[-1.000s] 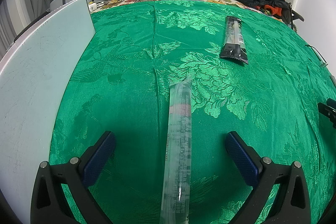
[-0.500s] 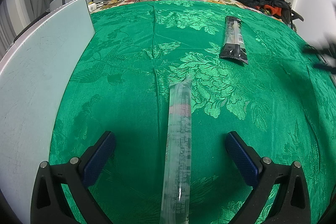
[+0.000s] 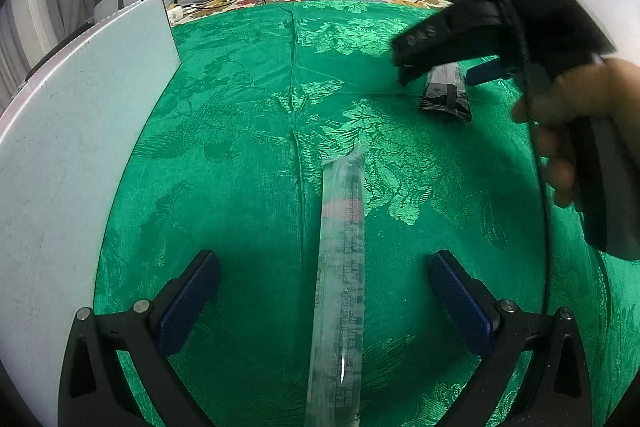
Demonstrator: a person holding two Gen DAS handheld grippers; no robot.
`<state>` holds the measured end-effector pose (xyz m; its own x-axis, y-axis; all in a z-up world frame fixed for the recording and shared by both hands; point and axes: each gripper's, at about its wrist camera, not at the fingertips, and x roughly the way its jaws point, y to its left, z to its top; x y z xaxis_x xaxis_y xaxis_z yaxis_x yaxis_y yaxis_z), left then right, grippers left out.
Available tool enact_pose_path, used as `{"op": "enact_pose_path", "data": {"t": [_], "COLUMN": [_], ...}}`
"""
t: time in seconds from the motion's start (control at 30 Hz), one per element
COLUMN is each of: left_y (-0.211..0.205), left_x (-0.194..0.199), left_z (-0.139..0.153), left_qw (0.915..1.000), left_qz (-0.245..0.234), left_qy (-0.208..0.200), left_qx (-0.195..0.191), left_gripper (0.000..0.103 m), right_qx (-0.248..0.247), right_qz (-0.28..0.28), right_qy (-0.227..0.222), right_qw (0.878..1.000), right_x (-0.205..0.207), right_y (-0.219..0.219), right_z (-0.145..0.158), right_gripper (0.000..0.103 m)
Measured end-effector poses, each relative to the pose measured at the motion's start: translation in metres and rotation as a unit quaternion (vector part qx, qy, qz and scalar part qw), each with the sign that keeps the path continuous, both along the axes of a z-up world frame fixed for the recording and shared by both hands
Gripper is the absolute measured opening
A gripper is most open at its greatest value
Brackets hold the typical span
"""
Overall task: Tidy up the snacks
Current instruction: 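Grasp the black-capped clear stick pack with the right tool while the left tool holds its pack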
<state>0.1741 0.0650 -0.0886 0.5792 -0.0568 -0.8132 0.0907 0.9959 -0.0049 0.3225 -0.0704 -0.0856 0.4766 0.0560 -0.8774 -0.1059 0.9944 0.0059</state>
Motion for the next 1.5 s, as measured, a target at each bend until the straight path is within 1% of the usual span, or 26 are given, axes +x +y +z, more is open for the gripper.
{"op": "enact_pose_path", "data": {"t": [0.03, 0.07, 0.13, 0.17, 0.2, 0.3, 0.43, 0.6, 0.7, 0.8, 0.83, 0.87, 0.9, 0.93, 0.97, 1.03, 1.1, 1.17, 1.23, 1.27, 1.3, 1.33, 1.37, 1.4, 1.43, 1.5], "left_y": [0.000, 0.000, 0.000, 0.000, 0.000, 0.000, 0.000, 0.001, 0.001, 0.001, 0.001, 0.001, 0.001, 0.001, 0.001, 0.001, 0.003, 0.006, 0.005, 0.005, 0.004, 0.003, 0.002, -0.001, -0.001, -0.003], "left_x": [0.000, 0.000, 0.000, 0.000, 0.000, 0.000, 0.000, 0.000, 0.000, 0.000, 0.000, 0.000, 0.000, 0.000, 0.000, 0.000, -0.002, -0.004, -0.003, -0.003, -0.001, 0.000, 0.001, 0.002, 0.003, 0.000], "left_z": [0.000, 0.000, 0.000, 0.000, 0.000, 0.000, 0.000, 0.000, 0.000, 0.000, 0.000, 0.000, 0.000, 0.001, 0.001, 0.003, 0.007, 0.010, 0.013, 0.014, 0.014, 0.015, 0.015, 0.018, 0.019, 0.020], "left_qw": [1.0000, 1.0000, 1.0000, 1.0000, 1.0000, 1.0000, 1.0000, 1.0000, 1.0000, 1.0000, 1.0000, 1.0000, 1.0000, 0.9999, 0.9993, 0.9979, 0.9956, 0.9930, 0.9928, 0.9930, 0.9935, 0.9939, 0.9943, 0.9944, 0.9940, 0.9935], "left_qz": [0.000, 0.000, 0.000, 0.000, 0.000, 0.000, 0.000, 0.000, 0.000, 0.000, 0.000, -0.001, -0.005, -0.013, -0.030, -0.047, -0.063, -0.075, -0.077, -0.076, -0.071, -0.067, -0.060, -0.060, -0.067, -0.075], "left_qy": [0.000, 0.000, 0.000, 0.000, 0.000, 0.000, 0.000, 0.000, 0.000, 0.000, 0.000, 0.000, 0.002, 0.007, 0.021, 0.044, 0.064, 0.077, 0.085, 0.085, 0.086, 0.087, 0.088, 0.086, 0.087, 0.086], "left_qx": [0.000, 0.000, 0.000, 0.000, 0.000, 0.000, 0.000, 0.000, 0.000, -0.001, -0.001, -0.002, -0.002, -0.002, 0.001, 0.000, -0.024, -0.049, -0.037, -0.030, -0.020, -0.014, 0.000, 0.013, 0.005, 0.002], "left_gripper": [0.103, 0.103, 0.103, 0.103, 0.103, 0.103, 0.103, 0.103, 0.103, 0.103, 0.103, 0.103, 0.103, 0.103, 0.103, 0.103, 0.102, 0.101, 0.089, 0.086, 0.079, 0.069, 0.062, 0.040, 0.019, 0.017], "right_qx": [0.004, -0.001, 0.000, 0.005, 0.010, 0.029, 0.043, 0.066, 0.065, 0.093, 0.108, 0.125, 0.148, 0.159, 0.164, 0.170, 0.168, 0.165, 0.161, 0.161, 0.156, 0.141, 0.117, 0.104, 0.093, 0.096], "right_qz": [0.005, 0.009, 0.017, 0.018, 0.020, 0.037, 0.061, 0.055, 0.046, 0.031, 0.025, 0.016, 0.011, 0.005, 0.005, 0.007, 0.003, 0.000, 0.006, 0.011, 0.014, 0.013, 0.014, 0.018, 0.018, 0.011], "right_qy": [-0.008, -0.011, -0.007, -0.004, 0.000, 0.001, -0.006, -0.004, -0.018, -0.033, -0.035, -0.032, -0.041, -0.039, -0.037, -0.036, -0.027, -0.009, 0.015, 0.026, 0.033, 0.043, 0.059, 0.076, 0.089, 0.089], "right_qw": [1.000, 1.000, 1.000, 1.000, 1.000, 0.999, 0.997, 0.996, 0.997, 0.995, 0.993, 0.992, 0.988, 0.987, 0.986, 0.985, 0.985, 0.986, 0.987, 0.987, 0.987, 0.989, 0.991, 0.991, 0.992, 0.991], "right_x": [-0.004, -0.007, -0.008, -0.011, -0.015, -0.026, -0.065, -0.132, -0.170, -0.195, -0.202, -0.206, -0.212, -0.214, -0.215, -0.214, -0.214, -0.203, -0.188, -0.176, -0.168, -0.160, -0.150, -0.144, -0.141, -0.141], "right_y": [-0.003, -0.006, -0.010, -0.015, -0.020, -0.031, -0.055, -0.096, -0.110, -0.120, -0.125, -0.129, -0.134, -0.139, -0.142, -0.150, -0.156, -0.156, -0.149, -0.142, -0.136, -0.130, -0.121, -0.113, -0.108, -0.108], "right_z": [0.002, 0.005, 0.005, 0.006, 0.008, 0.013, 0.023, 0.026, 0.020, 0.010, 0.006, 0.002, 0.003, 0.005, 0.007, 0.015, 0.021, 0.027, 0.030, 0.031, 0.030, 0.028, 0.023, 0.018, 0.012, 0.012], "right_gripper": [0.047, 0.034, 0.022, 0.018, 0.018, 0.018, 0.018, 0.018, 0.020, 0.033, 0.054, 0.063, 0.064, 0.064, 0.064, 0.064, 0.065, 0.066, 0.066, 0.066, 0.065, 0.063, 0.052, 0.037, 0.019, 0.015]}}
